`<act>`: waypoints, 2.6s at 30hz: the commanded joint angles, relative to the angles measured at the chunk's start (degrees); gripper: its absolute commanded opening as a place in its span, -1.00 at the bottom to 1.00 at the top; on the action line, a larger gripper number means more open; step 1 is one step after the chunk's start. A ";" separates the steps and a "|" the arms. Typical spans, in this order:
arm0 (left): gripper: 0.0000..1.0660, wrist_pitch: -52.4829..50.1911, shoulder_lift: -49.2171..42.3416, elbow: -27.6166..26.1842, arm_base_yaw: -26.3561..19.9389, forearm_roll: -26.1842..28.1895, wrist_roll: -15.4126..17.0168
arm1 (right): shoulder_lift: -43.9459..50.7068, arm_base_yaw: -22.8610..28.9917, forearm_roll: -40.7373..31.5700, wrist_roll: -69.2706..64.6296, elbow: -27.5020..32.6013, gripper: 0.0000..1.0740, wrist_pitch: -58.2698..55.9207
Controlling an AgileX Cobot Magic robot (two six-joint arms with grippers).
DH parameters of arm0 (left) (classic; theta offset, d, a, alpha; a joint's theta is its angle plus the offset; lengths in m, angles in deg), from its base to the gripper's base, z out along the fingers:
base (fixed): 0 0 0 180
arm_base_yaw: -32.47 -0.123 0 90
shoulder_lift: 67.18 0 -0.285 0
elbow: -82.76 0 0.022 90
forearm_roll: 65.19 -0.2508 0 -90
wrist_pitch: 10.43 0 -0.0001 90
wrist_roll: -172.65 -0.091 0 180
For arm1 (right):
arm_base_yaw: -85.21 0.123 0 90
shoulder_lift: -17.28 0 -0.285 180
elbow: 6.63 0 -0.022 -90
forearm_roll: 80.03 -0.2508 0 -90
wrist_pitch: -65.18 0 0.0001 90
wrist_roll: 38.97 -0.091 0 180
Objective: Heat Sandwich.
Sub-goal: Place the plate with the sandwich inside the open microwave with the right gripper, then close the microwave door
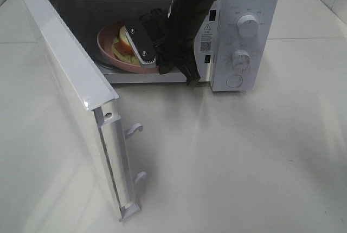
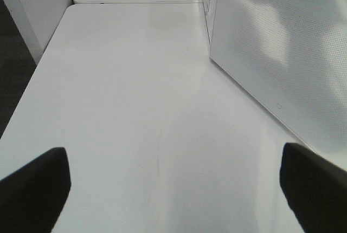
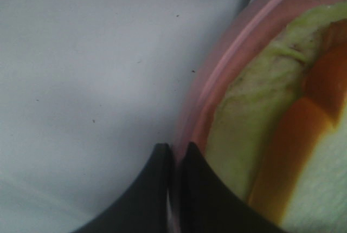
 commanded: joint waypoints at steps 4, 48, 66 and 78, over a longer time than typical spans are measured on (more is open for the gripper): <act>0.94 -0.46 -1.55 0.11 -0.06 -0.23 0.11 | -1.72 -0.11 0.97 -2.92 -4.07 -1.00 0.46; 0.94 -0.46 -1.55 0.11 -0.06 -0.23 0.11 | -5.27 -1.43 2.23 -17.48 -9.05 0.50 3.95; 0.94 -0.46 -1.55 0.11 -0.06 -0.23 0.11 | 5.73 -1.43 0.97 -18.79 9.63 0.42 14.32; 0.94 -0.46 -1.55 0.11 -0.06 -0.23 0.11 | 11.97 -1.38 0.97 -19.71 19.14 0.42 14.38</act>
